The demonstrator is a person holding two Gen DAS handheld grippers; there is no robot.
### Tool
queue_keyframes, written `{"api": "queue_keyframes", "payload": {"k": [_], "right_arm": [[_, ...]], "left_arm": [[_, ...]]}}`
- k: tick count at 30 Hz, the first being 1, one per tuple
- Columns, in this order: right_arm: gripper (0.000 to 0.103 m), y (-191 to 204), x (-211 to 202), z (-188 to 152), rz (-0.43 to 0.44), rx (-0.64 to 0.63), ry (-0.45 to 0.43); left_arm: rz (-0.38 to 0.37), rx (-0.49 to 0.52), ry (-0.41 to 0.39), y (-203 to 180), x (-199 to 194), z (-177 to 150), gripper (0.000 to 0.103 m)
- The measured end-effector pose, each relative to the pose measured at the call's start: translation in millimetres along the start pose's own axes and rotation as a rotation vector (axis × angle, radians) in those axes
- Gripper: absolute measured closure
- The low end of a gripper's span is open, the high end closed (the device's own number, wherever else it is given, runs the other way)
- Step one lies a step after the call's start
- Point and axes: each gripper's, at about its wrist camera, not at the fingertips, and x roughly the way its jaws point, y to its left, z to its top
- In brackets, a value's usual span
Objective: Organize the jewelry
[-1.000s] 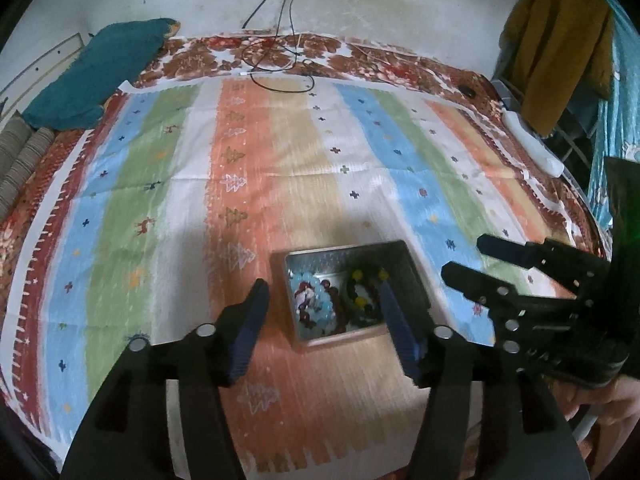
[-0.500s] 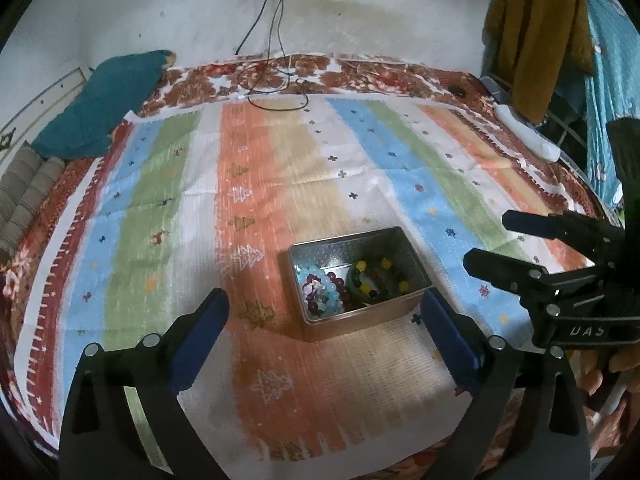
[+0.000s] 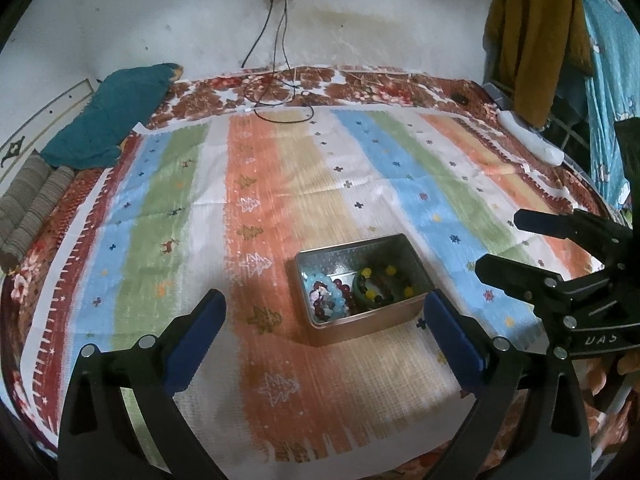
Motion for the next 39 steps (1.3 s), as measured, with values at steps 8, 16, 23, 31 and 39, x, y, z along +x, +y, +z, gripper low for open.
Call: {"api": "queue_keyframes", "payload": {"k": [8,16,23,31,39], "right_arm": [[0.008,-2.0,-4.8,-1.2,0.004,0.003,-0.017],[0.007,-2.5,-13.6,-2.6,0.015,0.015,-0.047],[0.007,1.2,-16.1,-4.7,0.018,0.003,-0.051],[0.007,2.7,-19.0,-6.3,0.018,0.000,-0.066],[0.007,2.7,-24.0,-6.9,0.024,0.009,-0.087]], "left_arm": [[0.021,0.006,-0.030,-1.7,-5.4,-0.6,0.006],[0.032,0.003,-0.057,-1.4,-10.5,0.1,0.006],[0.026,0.018,-0.094,-5.0,-18.0,-1.1,0.006],[0.022,0.031,-0.114,-8.0,-21.3,-2.0,0.006],[0.026,0.019,-0.118,-7.2,-21.9,-2.5,0.006]]}}
